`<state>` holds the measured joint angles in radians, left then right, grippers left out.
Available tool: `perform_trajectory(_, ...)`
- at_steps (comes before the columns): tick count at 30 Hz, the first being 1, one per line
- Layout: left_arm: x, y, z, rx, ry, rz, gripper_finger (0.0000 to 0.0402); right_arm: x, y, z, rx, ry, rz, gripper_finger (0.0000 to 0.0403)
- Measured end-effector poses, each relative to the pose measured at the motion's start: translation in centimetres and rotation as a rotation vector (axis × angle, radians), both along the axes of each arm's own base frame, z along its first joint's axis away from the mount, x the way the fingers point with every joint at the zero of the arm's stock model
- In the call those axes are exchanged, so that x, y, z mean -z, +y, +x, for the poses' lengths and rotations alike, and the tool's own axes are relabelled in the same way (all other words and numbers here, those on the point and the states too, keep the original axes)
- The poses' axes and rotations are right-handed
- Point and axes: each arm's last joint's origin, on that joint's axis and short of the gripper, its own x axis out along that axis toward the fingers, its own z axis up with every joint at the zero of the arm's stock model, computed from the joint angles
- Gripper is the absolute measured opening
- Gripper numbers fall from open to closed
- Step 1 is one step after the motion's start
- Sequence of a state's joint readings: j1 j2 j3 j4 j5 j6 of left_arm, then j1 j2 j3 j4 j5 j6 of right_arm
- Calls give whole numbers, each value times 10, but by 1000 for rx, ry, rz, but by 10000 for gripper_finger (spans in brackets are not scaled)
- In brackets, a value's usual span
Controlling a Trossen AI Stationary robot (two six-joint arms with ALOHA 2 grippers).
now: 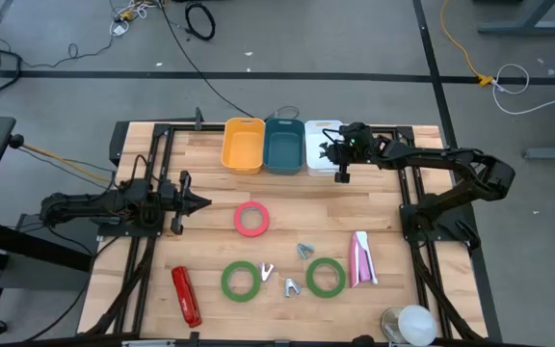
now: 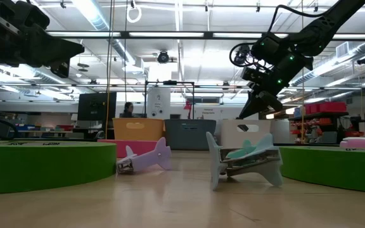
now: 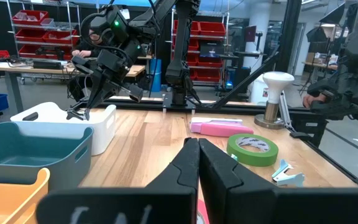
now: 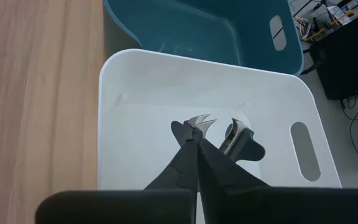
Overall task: Pick and place Stapler, Stapler remover, tape
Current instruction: Put the black staple remover into the white bin, then put the top blue staple remover into the white bin
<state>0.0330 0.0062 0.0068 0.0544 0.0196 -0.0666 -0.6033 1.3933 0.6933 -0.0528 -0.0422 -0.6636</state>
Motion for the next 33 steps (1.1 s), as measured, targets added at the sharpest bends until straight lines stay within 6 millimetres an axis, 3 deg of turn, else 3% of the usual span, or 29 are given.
perform_trajectory(10,0,0,0,0,0,0,10,0,0,0,-5,2,-4,15)
perform_trajectory(24,0,0,0,0,0,0,10,-1,0,1,-3,-5,-6,104)
perform_trajectory(33,0,0,0,0,0,0,10,-25,10,-3,-27,-93,-65,141)
